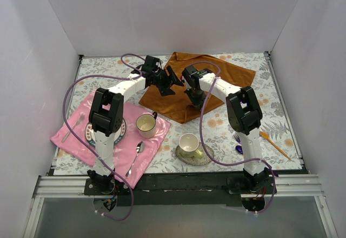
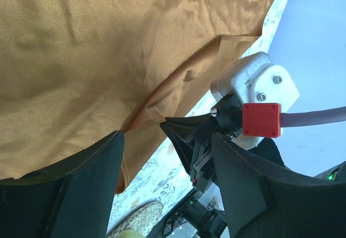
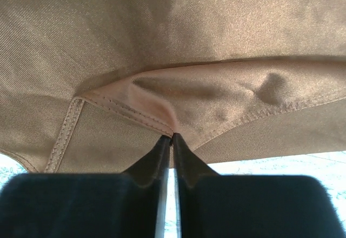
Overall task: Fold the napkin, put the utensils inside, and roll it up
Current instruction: Flatten the napkin out
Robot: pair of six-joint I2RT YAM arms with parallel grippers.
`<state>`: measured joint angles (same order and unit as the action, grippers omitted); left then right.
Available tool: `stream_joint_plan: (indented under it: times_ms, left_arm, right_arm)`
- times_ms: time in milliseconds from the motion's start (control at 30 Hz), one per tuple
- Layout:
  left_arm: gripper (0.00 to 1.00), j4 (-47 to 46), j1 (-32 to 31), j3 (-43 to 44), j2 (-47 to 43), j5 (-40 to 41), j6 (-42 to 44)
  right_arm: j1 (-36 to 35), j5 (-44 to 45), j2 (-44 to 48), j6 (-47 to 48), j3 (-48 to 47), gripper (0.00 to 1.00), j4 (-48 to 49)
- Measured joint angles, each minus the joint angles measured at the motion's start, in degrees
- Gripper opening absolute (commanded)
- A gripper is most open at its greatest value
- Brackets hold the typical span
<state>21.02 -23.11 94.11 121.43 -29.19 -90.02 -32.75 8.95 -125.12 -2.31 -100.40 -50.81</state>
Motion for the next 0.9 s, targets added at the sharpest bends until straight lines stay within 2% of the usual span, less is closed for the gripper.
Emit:
stream_joint_plan:
  times_ms: [67,300,500,733,900]
  left_arm:
    - [0.65,0.0,0.2,0.0,0.0,0.0,-0.1]
    - [0.65,-0.1,0.5,-1.3,0.0,0.0,-0.3]
    - [0.64,-0.2,0.9,-1.8,0.0,-0.1,-0.4]
    - [0.64,-0.5,1.1,-1.8,0.0,-0.5,-0.6]
    - [0.64,-1.2,1.3,-2.2,0.0,-0.9,-1.4]
  right_arm:
    - [0.0,-0.1,0.0,0.0,0.0,0.01,0.0]
    - [0.0,0.8,0.5,-1.1,1.0,0.01,0.2]
    - [0.0,3.2,9.9,-3.1,13.4,0.01,-1.1]
    - [0.0,4.4,20.5,-5.0,20.4,0.01,-1.1]
    - [0.2,5.0,24.1,-6.1,29.1,0.01,-0.7]
